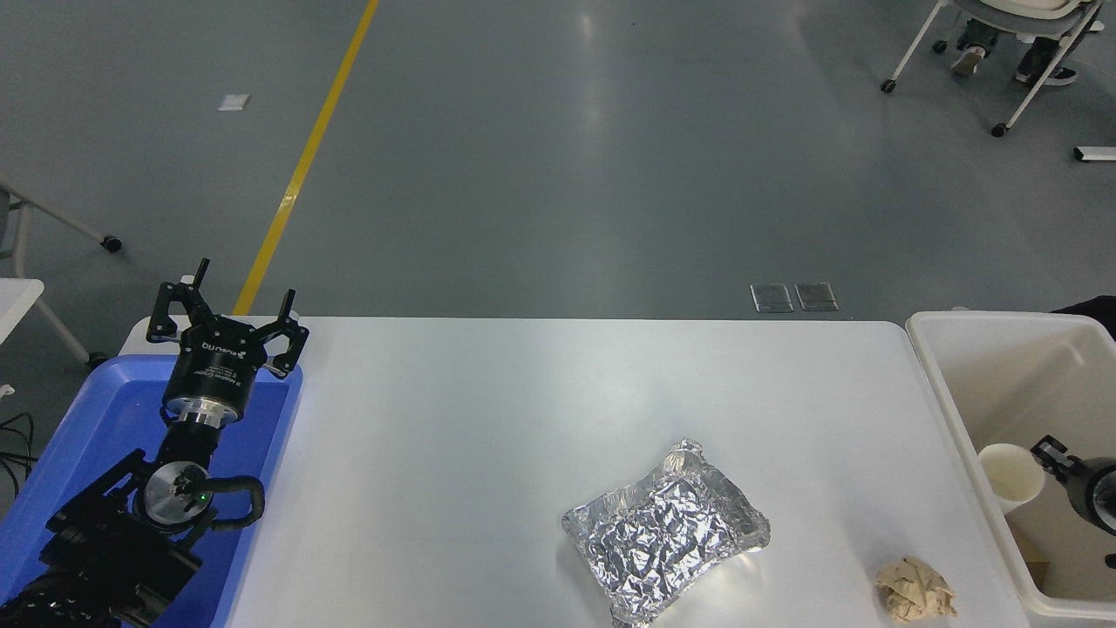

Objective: Pick up paper cup place in dustbin

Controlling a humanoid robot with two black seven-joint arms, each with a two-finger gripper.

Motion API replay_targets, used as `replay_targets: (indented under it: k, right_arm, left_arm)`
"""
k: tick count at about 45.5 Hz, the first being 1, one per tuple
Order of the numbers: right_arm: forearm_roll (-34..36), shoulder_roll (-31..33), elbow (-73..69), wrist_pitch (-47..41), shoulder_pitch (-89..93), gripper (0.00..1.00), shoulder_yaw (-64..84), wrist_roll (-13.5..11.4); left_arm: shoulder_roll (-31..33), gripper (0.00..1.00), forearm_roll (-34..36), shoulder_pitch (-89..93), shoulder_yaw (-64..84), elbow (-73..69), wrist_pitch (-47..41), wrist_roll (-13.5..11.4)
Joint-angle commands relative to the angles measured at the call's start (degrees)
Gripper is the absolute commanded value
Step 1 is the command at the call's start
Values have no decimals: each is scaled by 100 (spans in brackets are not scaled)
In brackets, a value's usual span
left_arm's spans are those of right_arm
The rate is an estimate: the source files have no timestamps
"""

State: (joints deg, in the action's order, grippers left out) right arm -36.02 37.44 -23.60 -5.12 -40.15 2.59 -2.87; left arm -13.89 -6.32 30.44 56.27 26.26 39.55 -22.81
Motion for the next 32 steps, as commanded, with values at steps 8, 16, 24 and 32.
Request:
replay_targets:
  k: [8,16,24,32]
  right_arm:
    - [-151,1160,-2384,-1042,-3962,100,3922,5]
    - [129,863,-4221,-2430,-6547,100,5348,-12]
    - [1657,-262,-5303,-3758,-8113,100,5700,-39]
    - [2906,-1853,-5603,-3988,-8598,100,5621,-56]
  left_arm:
    - [0,100,-1,6,-11,2,35,13]
    - [0,100,-1,-3,-11,-6,35,4]
    - [0,100,-1,-12,-2,-6,17,4]
    - [0,100,-9,-12,7,-6,-9,-4]
